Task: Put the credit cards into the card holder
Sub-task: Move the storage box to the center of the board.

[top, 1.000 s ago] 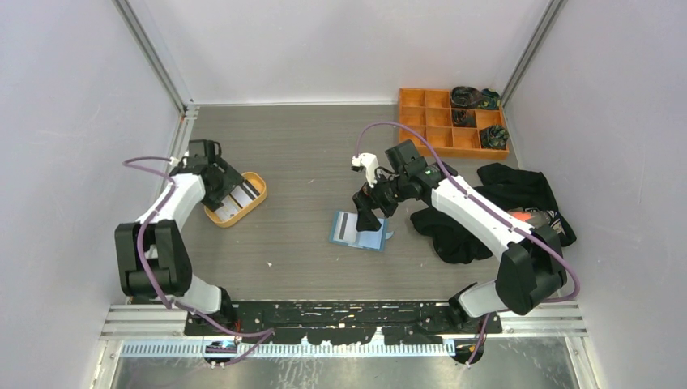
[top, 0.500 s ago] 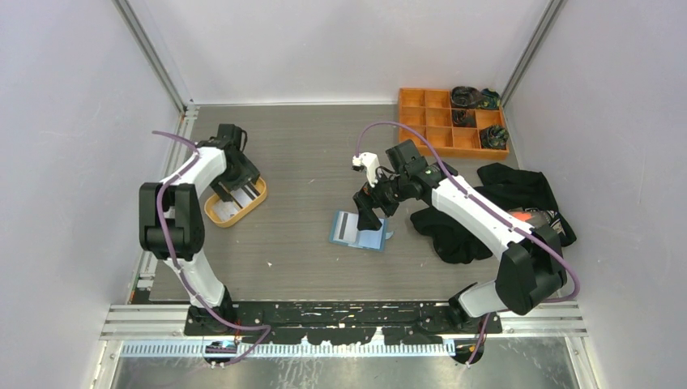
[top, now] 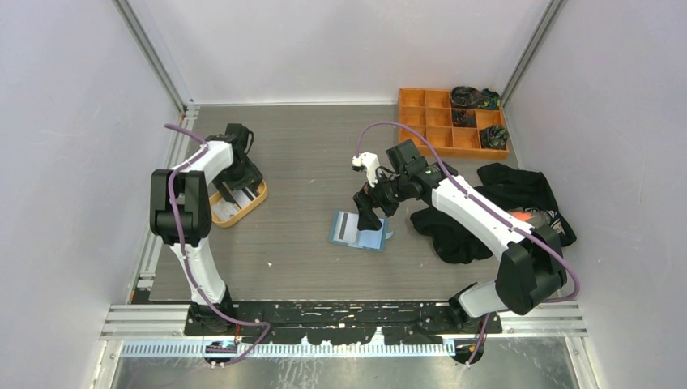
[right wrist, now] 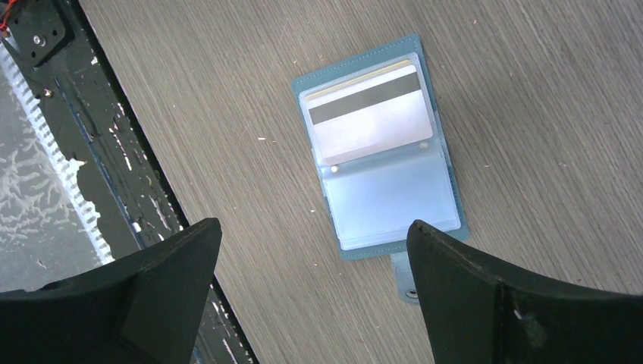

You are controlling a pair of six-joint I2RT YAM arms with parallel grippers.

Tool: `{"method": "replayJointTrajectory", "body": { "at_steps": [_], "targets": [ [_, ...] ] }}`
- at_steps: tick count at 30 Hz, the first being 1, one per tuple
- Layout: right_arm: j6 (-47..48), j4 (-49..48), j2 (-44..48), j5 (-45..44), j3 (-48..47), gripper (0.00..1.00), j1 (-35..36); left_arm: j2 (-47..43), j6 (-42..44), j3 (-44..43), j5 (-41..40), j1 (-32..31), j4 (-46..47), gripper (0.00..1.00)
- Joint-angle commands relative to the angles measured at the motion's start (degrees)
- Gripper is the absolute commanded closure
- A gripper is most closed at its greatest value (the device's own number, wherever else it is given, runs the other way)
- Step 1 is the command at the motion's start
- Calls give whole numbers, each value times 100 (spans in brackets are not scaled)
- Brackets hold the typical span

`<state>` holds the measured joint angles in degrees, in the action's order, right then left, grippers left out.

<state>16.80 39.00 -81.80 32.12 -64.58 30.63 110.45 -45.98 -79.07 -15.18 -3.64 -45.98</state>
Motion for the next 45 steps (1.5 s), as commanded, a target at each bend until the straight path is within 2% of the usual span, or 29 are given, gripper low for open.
{"method": "replayJointTrajectory", "body": {
  "at_steps": [1,5,9,19,34,41,45],
  "targets": [
    [58,-64,-8,39,-204,2,13,249,155,-186,-7,9,27,24],
    [65,-61,-18,65,-212,2,6,192,226,-71,81,13,144,43],
    [69,-53,-22,75,-213,2,9,-145,238,274,115,14,374,53],
    [78,-25,-29,140,-214,2,12,-979,300,907,564,24,810,62],
    [107,-63,-212,473,-177,2,25,-1671,311,1394,968,210,1234,64],
    [-248,-1462,-469,532,-4,2,485,-1584,265,1559,1296,288,1567,66],
    [-913,-2074,-1354,645,-882,3,744,-1571,273,1722,1475,337,1770,68]
  ]
}}
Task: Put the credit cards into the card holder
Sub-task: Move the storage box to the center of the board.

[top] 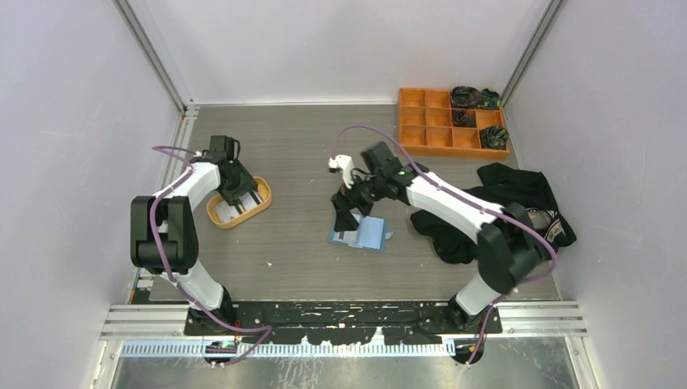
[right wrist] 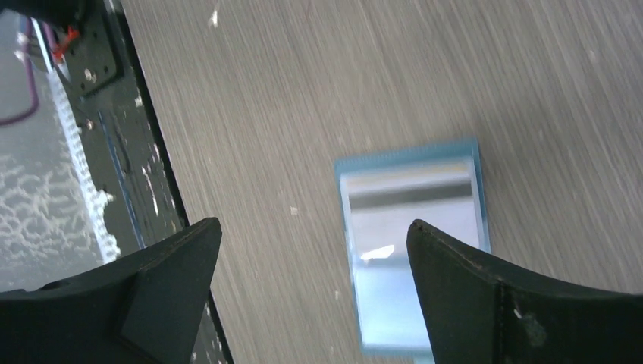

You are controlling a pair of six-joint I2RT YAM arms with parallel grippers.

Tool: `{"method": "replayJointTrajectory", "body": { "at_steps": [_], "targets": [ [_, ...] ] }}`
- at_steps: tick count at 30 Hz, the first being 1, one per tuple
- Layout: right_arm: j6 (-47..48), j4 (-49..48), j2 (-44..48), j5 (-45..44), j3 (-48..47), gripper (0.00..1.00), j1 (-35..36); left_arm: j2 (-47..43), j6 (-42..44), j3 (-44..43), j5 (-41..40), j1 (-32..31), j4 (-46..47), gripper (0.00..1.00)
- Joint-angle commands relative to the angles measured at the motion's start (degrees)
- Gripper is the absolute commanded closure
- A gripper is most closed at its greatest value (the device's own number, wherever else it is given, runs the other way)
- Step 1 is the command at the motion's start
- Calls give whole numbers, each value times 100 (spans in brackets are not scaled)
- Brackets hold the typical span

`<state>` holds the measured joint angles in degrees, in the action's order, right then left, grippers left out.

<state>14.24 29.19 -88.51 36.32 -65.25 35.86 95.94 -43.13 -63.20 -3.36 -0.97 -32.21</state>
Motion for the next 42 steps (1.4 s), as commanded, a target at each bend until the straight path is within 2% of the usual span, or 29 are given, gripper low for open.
{"method": "replayJointTrajectory", "body": {
  "at_steps": [1,4,9,12,16,24,38,42],
  "targets": [
    [-839,-1147,-972,249,-1132,4,298,-159,1,198,307,71,473,68],
    [-1365,-1279,-1903,285,-1976,8,570,-332,28,372,551,251,670,68],
    [-2554,-1225,-3244,238,-3360,23,770,-469,104,575,847,395,910,68],
    [-2697,-910,-3758,253,-4122,32,771,-450,189,586,1023,397,952,68],
    [-2621,-484,-4006,367,-4695,35,737,-332,243,634,1445,396,1059,70],
    [-2830,-567,-3613,552,-4301,35,639,-165,-114,1059,2205,156,1722,72],
    [-3357,-1633,-2157,557,-2164,36,-92,269,-904,894,1927,-1419,2281,72],
    [-3368,-1694,-1981,539,-1818,41,-247,411,-1173,859,1849,-1759,2665,72]
  ]
}}
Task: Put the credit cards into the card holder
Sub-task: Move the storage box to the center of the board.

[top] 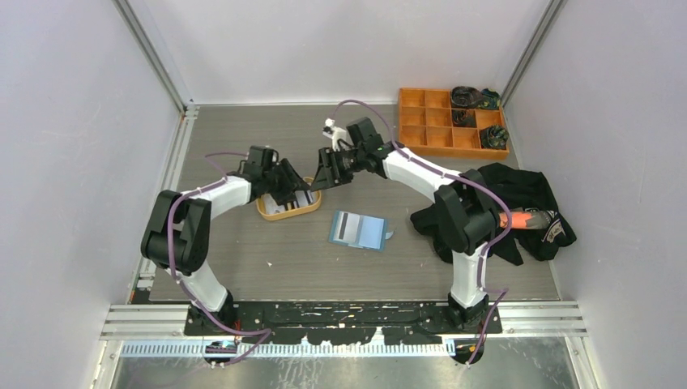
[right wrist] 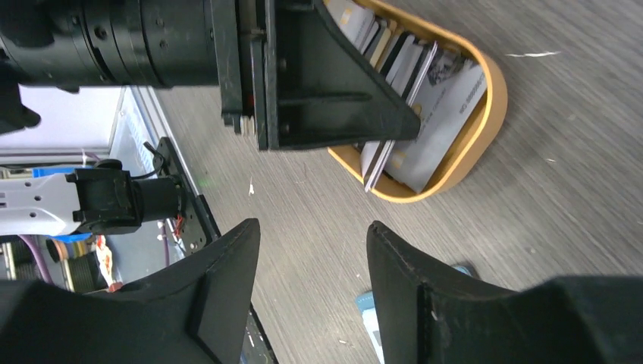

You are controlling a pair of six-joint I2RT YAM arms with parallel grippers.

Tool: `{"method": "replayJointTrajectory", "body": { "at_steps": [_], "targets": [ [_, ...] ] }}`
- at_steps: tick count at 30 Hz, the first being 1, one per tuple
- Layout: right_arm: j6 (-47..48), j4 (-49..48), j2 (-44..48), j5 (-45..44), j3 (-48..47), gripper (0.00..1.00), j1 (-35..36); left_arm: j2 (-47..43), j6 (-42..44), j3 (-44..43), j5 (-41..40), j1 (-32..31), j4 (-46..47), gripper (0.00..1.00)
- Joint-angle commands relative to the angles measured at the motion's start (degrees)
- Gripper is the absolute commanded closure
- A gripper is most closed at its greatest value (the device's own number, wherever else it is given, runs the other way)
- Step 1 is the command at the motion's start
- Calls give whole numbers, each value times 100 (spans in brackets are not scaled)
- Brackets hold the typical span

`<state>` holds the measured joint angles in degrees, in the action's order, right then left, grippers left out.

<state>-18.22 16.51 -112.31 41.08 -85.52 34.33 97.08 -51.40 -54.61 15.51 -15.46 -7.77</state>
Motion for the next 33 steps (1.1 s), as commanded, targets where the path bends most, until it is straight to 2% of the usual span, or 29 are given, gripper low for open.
{"method": "replayJointTrajectory", "body": {
  "at_steps": [1,10,23,30,33],
  "targets": [
    [-118,-440,398,54,251,42,-101,326,-393,6,-19,-322,294,72],
    [-279,-562,-241,-614,-51,46,-89,324,-564,144,29,-229,572,71],
    [-117,-630,-694,-1081,-312,51,132,395,-692,294,276,-141,977,71],
    [-183,-621,-961,-1340,-451,62,281,389,-719,405,482,-142,1304,69],
    [-267,-674,-938,-1354,-399,73,268,307,-709,504,532,-133,1500,59]
  ]
}}
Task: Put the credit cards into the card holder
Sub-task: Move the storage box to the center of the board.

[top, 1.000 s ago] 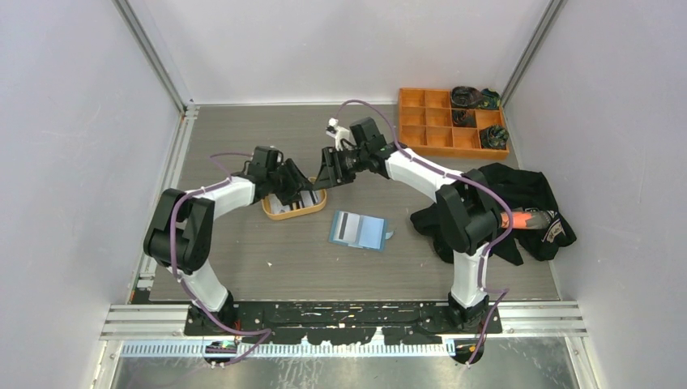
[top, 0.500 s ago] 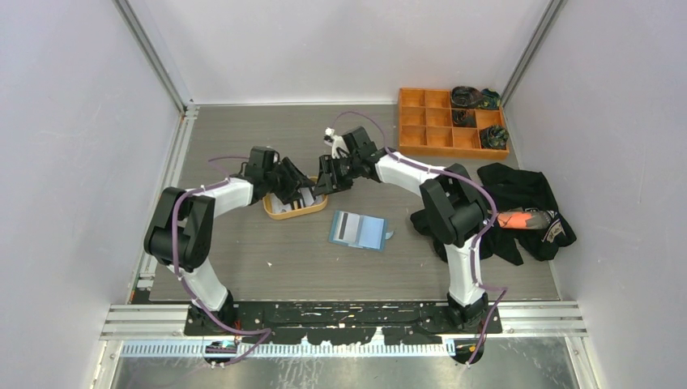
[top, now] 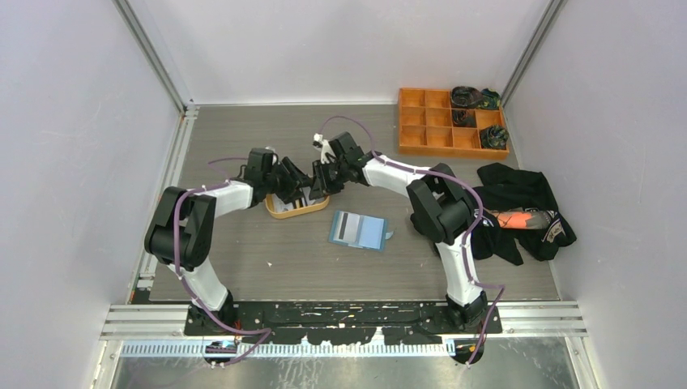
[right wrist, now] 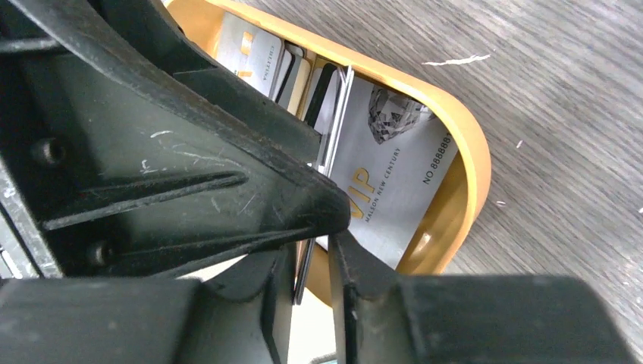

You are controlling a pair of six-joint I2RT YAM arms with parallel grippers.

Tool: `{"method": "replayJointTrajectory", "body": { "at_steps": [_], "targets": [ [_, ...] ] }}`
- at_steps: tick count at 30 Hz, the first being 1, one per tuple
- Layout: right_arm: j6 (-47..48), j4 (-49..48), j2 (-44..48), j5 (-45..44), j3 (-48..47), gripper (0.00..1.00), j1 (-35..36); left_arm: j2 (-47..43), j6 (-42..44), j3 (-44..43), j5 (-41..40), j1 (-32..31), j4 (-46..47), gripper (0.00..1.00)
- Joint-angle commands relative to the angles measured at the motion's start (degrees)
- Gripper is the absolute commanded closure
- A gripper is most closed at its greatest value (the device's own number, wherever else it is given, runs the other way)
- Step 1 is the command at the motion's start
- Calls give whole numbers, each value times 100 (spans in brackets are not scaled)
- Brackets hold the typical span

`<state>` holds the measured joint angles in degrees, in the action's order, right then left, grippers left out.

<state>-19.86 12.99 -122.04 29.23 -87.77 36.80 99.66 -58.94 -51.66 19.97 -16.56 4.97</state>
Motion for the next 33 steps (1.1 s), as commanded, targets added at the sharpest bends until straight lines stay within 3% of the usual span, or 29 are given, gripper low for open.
{"method": "replayJointTrajectory", "body": {
  "at_steps": [1,5,12,19,26,33],
  "targets": [
    [-165,-337,39,-137,-171,77,7,15,75,230,101,-19,270,56],
    [-514,-459,30,30,-162,86,-91,-173,185,285,47,37,248,47],
    [-996,-748,-51,606,-118,89,-250,-715,485,420,-285,168,-5,33],
    [-942,-723,-163,810,-198,88,-272,-1445,1081,581,-716,241,-223,17],
    [-669,-352,-304,966,-431,86,-262,-2184,1578,936,-598,424,38,10],
    [-266,81,-470,971,-756,77,-233,-3645,2050,1805,-682,652,209,0]
  ]
}}
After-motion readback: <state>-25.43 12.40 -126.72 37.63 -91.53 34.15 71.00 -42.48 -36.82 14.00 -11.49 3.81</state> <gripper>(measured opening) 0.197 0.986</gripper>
